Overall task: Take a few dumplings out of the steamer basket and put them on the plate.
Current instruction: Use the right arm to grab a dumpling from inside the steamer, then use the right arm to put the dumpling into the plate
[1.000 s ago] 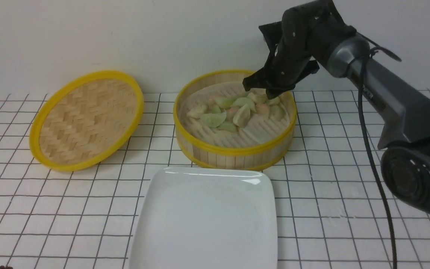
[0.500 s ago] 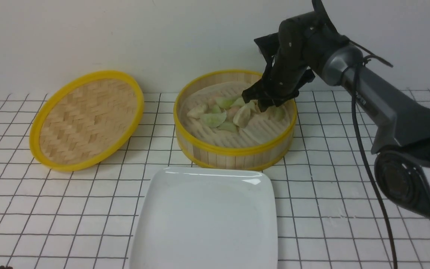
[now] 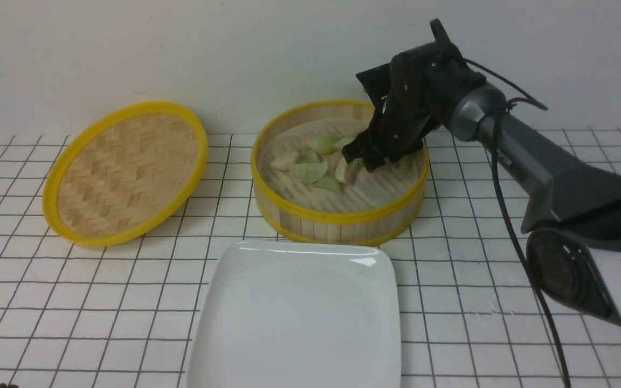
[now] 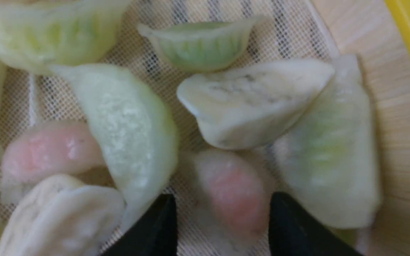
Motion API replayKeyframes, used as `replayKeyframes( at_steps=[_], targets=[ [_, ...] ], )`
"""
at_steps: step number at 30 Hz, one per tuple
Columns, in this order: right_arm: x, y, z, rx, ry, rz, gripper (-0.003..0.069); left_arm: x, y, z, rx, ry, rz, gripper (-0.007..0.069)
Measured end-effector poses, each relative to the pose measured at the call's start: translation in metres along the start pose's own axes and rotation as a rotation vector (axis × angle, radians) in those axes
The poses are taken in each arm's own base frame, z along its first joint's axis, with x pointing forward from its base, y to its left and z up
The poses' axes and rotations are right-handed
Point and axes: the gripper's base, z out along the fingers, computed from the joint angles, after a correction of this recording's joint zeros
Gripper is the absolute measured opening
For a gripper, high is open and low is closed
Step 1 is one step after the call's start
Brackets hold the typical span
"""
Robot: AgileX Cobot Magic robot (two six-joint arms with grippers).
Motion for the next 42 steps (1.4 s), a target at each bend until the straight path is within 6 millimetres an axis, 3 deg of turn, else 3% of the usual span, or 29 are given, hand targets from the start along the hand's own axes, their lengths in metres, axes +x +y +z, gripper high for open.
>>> replayKeyframes(
  at_steps=[3, 5, 9, 13, 15, 17, 19, 22, 24, 25, 28, 32, 37, 42],
  targets=[
    [0.0, 0.002, 0.001, 0.0, -0.004, -0.005, 0.0262, 0.0, 0.0, 0.0, 0.0, 0.0, 0.0, -0.0006],
    [-0.001, 0.004, 0.0, 0.002, -0.003, -0.01, 0.0169, 0.0, 0.0, 0.0, 0.0, 0.0, 0.0, -0.0006],
    [-0.003, 0.005, -0.01, 0.021, 0.01, -0.017, 0.0164, 0.0, 0.0, 0.0, 0.0, 0.0, 0.0, -0.0006],
    [-0.017, 0.007, -0.045, -0.012, -0.051, 0.019, 0.0164, 0.0, 0.0, 0.0, 0.0, 0.0, 0.0, -0.0006],
    [-0.024, 0.013, -0.076, -0.05, -0.09, 0.021, 0.0164, 0.0, 0.0, 0.0, 0.0, 0.0, 0.0, -0.0006],
    [-0.025, 0.018, -0.093, -0.068, -0.096, 0.017, 0.0164, 0.0, 0.0, 0.0, 0.0, 0.0, 0.0, -0.0006],
    [-0.017, 0.03, -0.124, -0.102, -0.071, -0.003, 0.0164, 0.0, 0.0, 0.0, 0.0, 0.0, 0.0, -0.0006],
    [0.007, 0.054, -0.142, -0.141, 0.011, -0.047, 0.0164, 0.0, 0.0, 0.0, 0.0, 0.0, 0.0, -0.0006],
    [0.028, 0.072, -0.142, -0.175, 0.089, -0.077, 0.0164, 0.0, 0.0, 0.0, 0.0, 0.0, 0.0, -0.0006],
    [0.03, 0.074, -0.144, -0.18, 0.092, -0.079, 0.0164, 0.0, 0.0, 0.0, 0.0, 0.0, 0.0, -0.0006],
    [0.064, 0.107, -0.134, -0.231, 0.217, -0.127, 0.0164, 0.0, 0.0, 0.0, 0.0, 0.0, 0.0, -0.0006],
    [0.085, 0.132, -0.122, -0.261, 0.297, -0.163, 0.0164, 0.0, 0.0, 0.0, 0.0, 0.0, 0.0, -0.0006],
    [0.093, 0.145, -0.115, -0.279, 0.32, -0.179, 0.0227, 0.0, 0.0, 0.0, 0.0, 0.0, 0.0, -0.0006],
    [0.087, 0.145, -0.12, -0.271, 0.292, -0.188, 0.0405, 0.0, 0.0, 0.0, 0.0, 0.0, 0.0, -0.0006]
  ],
)
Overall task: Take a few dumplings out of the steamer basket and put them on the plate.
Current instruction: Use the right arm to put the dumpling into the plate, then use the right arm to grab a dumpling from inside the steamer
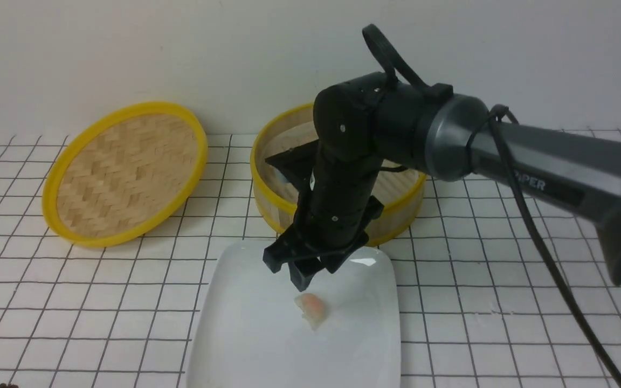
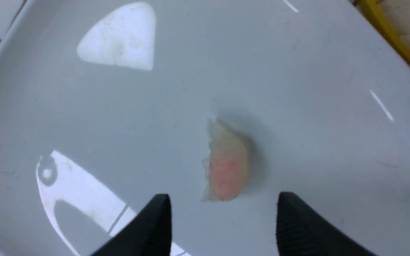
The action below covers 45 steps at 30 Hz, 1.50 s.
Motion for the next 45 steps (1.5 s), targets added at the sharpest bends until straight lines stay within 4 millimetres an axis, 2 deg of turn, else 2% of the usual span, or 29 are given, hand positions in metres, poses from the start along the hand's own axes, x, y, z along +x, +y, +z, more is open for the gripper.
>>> replayKeyframes(
  at_steps=[2, 3, 5, 8, 10, 12, 14, 15, 17, 19, 26, 34, 39, 42, 44, 45],
  targets=[
    [-0.008, -0.002, -0.011, 0.037, -0.048, -0.026, 0.0462, 0.0, 0.0, 0.0, 0.0, 0.0, 0.0, -0.0006],
    [-0.009, -0.002, -0.013, 0.042, -0.054, -0.027, 0.0465, 0.0, 0.0, 0.0, 0.0, 0.0, 0.0, -0.0006],
    [-0.02, -0.013, -0.031, 0.122, -0.123, -0.043, 0.0488, 0.0, 0.0, 0.0, 0.0, 0.0, 0.0, -0.0006],
    [-0.038, -0.044, -0.049, 0.245, -0.216, -0.003, 0.0489, 0.0, 0.0, 0.0, 0.0, 0.0, 0.0, -0.0006],
    [-0.052, -0.083, -0.053, 0.326, -0.268, 0.057, 0.0475, 0.0, 0.0, 0.0, 0.0, 0.0, 0.0, -0.0006],
    [-0.058, -0.107, -0.047, 0.356, -0.277, 0.099, 0.0469, 0.0, 0.0, 0.0, 0.0, 0.0, 0.0, -0.0006],
    [-0.063, -0.137, -0.031, 0.378, -0.268, 0.153, 0.0464, 0.0, 0.0, 0.0, 0.0, 0.0, 0.0, -0.0006],
    [-0.064, -0.14, -0.031, 0.38, -0.274, 0.156, 0.0464, 0.0, 0.0, 0.0, 0.0, 0.0, 0.0, -0.0006],
    [-0.067, -0.162, -0.012, 0.393, -0.26, 0.192, 0.0463, 0.0, 0.0, 0.0, 0.0, 0.0, 0.0, -0.0006],
    [-0.069, -0.171, -0.004, 0.397, -0.265, 0.203, 0.0463, 0.0, 0.0, 0.0, 0.0, 0.0, 0.0, -0.0006],
    [-0.076, -0.18, 0.017, 0.398, -0.297, 0.199, 0.0462, 0.0, 0.0, 0.0, 0.0, 0.0, 0.0, -0.0006],
    [-0.074, -0.184, 0.04, 0.395, -0.256, 0.2, 0.0462, 0.0, 0.0, 0.0, 0.0, 0.0, 0.0, -0.0006],
    [-0.074, -0.185, 0.042, 0.395, -0.262, 0.226, 0.0435, 0.0, 0.0, 0.0, 0.0, 0.0, 0.0, -0.0006],
    [-0.074, -0.188, 0.038, 0.4, -0.266, 0.249, 0.0279, 0.0, 0.0, 0.0, 0.0, 0.0, 0.0, -0.0006],
    [-0.073, -0.191, 0.034, 0.402, -0.26, 0.264, 0.0126, 0.0, 0.0, 0.0, 0.0, 0.0, 0.001, -0.0006],
    [-0.073, -0.19, 0.032, 0.396, -0.258, 0.273, 0.0077, 0.0, 0.0, 0.0, 0.0, 0.0, 0.001, -0.0006]
  ],
)
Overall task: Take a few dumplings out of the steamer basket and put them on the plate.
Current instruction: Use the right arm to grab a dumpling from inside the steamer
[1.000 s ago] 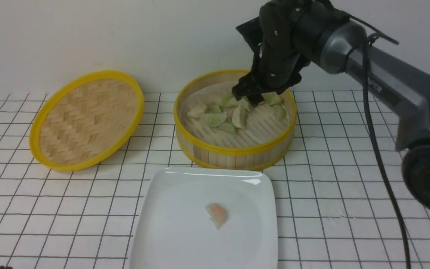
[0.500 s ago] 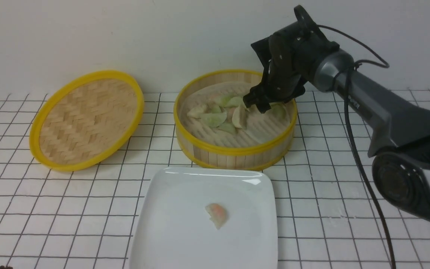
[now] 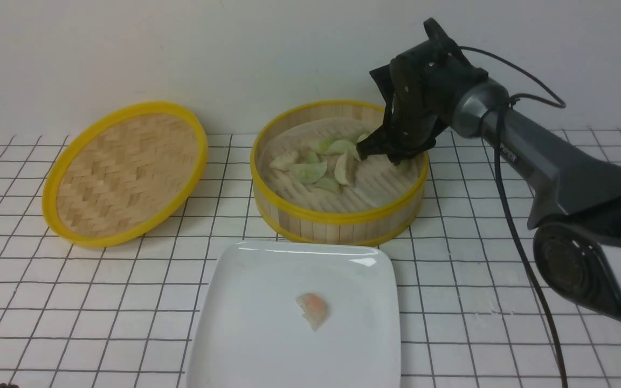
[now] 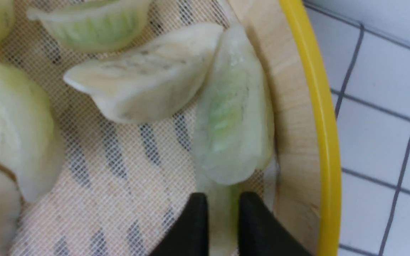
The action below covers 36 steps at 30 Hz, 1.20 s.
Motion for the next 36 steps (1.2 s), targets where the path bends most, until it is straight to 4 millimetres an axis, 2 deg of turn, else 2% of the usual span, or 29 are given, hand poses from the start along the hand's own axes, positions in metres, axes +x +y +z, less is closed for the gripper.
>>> replayKeyframes(
  at_steps=[1, 2, 5, 11, 17, 19, 22, 26, 30, 33, 36],
  targets=[
    [0.0, 0.0, -0.001, 0.0, 0.001, 0.001, 0.0069, 0.0, 0.0, 0.0, 0.0, 0.0, 0.0, -0.0006],
    [-0.001, 0.0, -0.003, -0.009, 0.004, 0.009, 0.0026, 0.0, 0.0, 0.0, 0.0, 0.0, 0.0, -0.0006],
    [-0.002, 0.002, -0.009, -0.038, 0.005, 0.023, -0.0008, 0.0, 0.0, 0.0, 0.0, 0.0, 0.0, -0.0006],
    [-0.004, -0.001, -0.015, -0.01, -0.009, 0.012, -0.0004, 0.0, 0.0, 0.0, 0.0, 0.0, 0.001, -0.0006],
    [-0.005, -0.004, -0.015, 0.018, -0.017, -0.001, 0.0113, 0.0, 0.0, 0.0, 0.0, 0.0, 0.001, -0.0006],
    [-0.006, -0.003, -0.013, 0.015, -0.033, -0.002, 0.0218, 0.0, 0.0, 0.0, 0.0, 0.0, 0.001, -0.0006],
    [-0.004, -0.002, -0.006, 0.019, -0.027, -0.007, 0.03, 0.0, 0.0, 0.0, 0.0, 0.0, 0.001, -0.0006],
    [0.0, 0.002, 0.007, 0.007, -0.006, -0.004, 0.0342, 0.0, 0.0, 0.0, 0.0, 0.0, 0.0, -0.0006],
    [0.002, 0.003, 0.011, -0.018, 0.009, 0.034, 0.03, 0.0, 0.0, 0.0, 0.0, 0.0, 0.0, -0.0006],
    [0.003, -0.001, 0.012, -0.065, 0.022, 0.072, 0.0167, 0.0, 0.0, 0.0, 0.0, 0.0, 0.0, -0.0006],
    [0.002, -0.003, 0.011, -0.075, 0.024, 0.073, 0.0161, 0.0, 0.0, 0.0, 0.0, 0.0, 0.0, -0.0006]
  ],
)
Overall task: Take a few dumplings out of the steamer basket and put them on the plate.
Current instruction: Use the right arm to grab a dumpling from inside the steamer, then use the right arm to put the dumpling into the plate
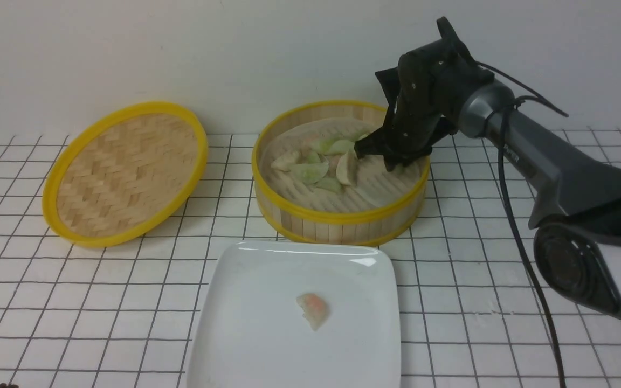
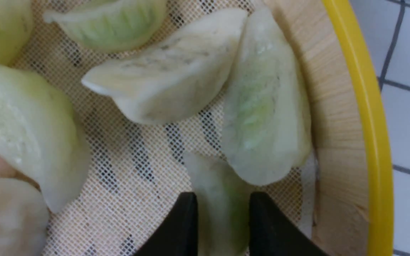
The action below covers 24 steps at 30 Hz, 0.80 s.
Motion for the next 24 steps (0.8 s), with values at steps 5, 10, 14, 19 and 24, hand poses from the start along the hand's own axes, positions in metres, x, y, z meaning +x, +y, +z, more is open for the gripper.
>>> replayKeyframes(
  at_steps=[5, 10, 14, 19, 24],
  targets=[
    [-0.007, -0.001, -0.027, -0.015, -0.019, -0.021, 0.0163, 0.0, 0.0, 0.0, 0.0, 0.0, 0.0, -0.0006],
    [-0.018, 0.021, -0.106, -0.15, -0.122, -0.056, 0.0163, 0.0, 0.0, 0.0, 0.0, 0.0, 0.0, -0.0006],
    [0.007, 0.054, -0.145, -0.23, -0.075, -0.124, 0.0163, 0.0, 0.0, 0.0, 0.0, 0.0, 0.0, -0.0006],
    [0.07, 0.098, -0.151, -0.275, 0.116, -0.234, 0.0163, 0.0, 0.0, 0.0, 0.0, 0.0, 0.0, -0.0006],
    [0.127, 0.121, -0.106, -0.243, 0.343, -0.316, 0.0176, 0.0, 0.0, 0.0, 0.0, 0.0, 0.0, -0.0006]
  ],
)
